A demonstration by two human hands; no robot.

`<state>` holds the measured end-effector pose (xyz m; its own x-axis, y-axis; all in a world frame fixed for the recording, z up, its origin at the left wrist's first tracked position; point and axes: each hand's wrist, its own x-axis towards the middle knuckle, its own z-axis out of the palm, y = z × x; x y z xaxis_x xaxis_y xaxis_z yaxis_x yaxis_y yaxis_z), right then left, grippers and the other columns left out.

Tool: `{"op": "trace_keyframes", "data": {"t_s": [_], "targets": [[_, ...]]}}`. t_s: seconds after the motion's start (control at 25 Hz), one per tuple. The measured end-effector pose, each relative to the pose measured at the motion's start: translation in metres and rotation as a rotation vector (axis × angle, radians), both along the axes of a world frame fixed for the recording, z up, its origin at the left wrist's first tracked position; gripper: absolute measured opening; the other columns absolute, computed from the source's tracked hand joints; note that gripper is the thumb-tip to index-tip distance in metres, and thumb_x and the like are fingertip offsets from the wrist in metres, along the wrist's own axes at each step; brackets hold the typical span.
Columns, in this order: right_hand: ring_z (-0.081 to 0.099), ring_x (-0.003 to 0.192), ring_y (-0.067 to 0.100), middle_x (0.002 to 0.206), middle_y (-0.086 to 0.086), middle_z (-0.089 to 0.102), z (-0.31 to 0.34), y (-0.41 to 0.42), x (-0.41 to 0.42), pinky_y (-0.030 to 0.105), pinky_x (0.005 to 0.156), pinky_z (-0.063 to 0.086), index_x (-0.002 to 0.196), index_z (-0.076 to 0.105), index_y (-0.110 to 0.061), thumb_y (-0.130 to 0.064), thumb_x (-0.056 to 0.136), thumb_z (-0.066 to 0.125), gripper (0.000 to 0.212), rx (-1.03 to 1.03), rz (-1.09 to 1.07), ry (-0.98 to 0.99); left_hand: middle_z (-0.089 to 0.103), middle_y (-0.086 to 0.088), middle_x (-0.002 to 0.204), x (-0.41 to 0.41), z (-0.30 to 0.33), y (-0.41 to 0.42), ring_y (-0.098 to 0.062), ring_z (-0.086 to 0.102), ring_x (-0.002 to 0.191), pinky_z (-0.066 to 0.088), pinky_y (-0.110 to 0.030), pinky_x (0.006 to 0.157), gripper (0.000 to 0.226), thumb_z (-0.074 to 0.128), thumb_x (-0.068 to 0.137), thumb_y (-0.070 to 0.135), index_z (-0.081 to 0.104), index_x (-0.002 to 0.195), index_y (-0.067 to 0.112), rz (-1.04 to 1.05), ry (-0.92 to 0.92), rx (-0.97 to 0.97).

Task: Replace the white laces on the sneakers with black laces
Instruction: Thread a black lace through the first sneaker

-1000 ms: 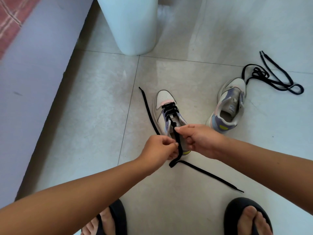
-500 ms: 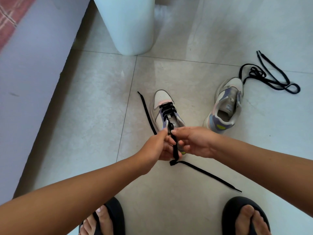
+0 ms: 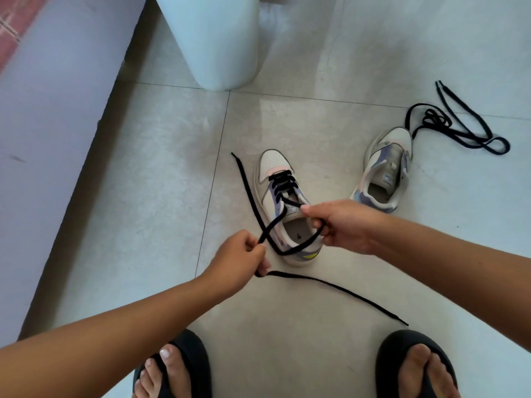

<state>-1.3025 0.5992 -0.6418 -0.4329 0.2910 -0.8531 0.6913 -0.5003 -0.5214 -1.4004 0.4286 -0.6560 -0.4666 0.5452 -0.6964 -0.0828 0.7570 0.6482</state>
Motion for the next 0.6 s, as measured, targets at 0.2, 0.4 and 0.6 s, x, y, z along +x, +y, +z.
{"op": "trace_keyframes", "data": {"t_s": [0.2,0.4,0.6], "targets": [[0.036,0.049,0.005,0.057,-0.002,0.036,0.024,0.046,0.011,0.018,0.055,0.039,0.089,0.063,-0.01,-0.019,0.092,0.058,0.012,0.188,0.122,0.048,0.07,0.005,0.077,-0.016,-0.002,-0.023,-0.007,0.066,0.071,0.047,-0.019,0.061,0.013,0.053,0.094,0.027,0.055,0.083,0.019,-0.334,0.218,-0.075],[0.026,0.047,0.013,0.053,0.001,0.026,0.052,0.074,0.013,0.026,0.049,0.025,0.052,0.068,-0.018,-0.024,0.089,0.059,0.039,0.215,0.337,0.084,0.06,0.0,0.089,-0.035,0.003,0.004,-0.019,0.056,0.083,0.043,-0.027,0.07,0.023,0.05,0.094,0.043,0.054,0.085,0.022,-0.96,0.423,-0.348],[0.028,0.059,0.022,0.05,0.0,0.033,0.087,0.083,0.004,0.03,0.061,0.03,0.075,0.071,-0.011,-0.043,0.071,0.063,0.034,0.348,0.602,0.213,0.063,-0.005,0.098,-0.049,0.058,0.09,-0.018,0.057,0.097,0.041,-0.026,0.084,0.037,0.032,0.101,0.037,0.059,0.097,0.012,-0.525,0.326,0.226]]}}
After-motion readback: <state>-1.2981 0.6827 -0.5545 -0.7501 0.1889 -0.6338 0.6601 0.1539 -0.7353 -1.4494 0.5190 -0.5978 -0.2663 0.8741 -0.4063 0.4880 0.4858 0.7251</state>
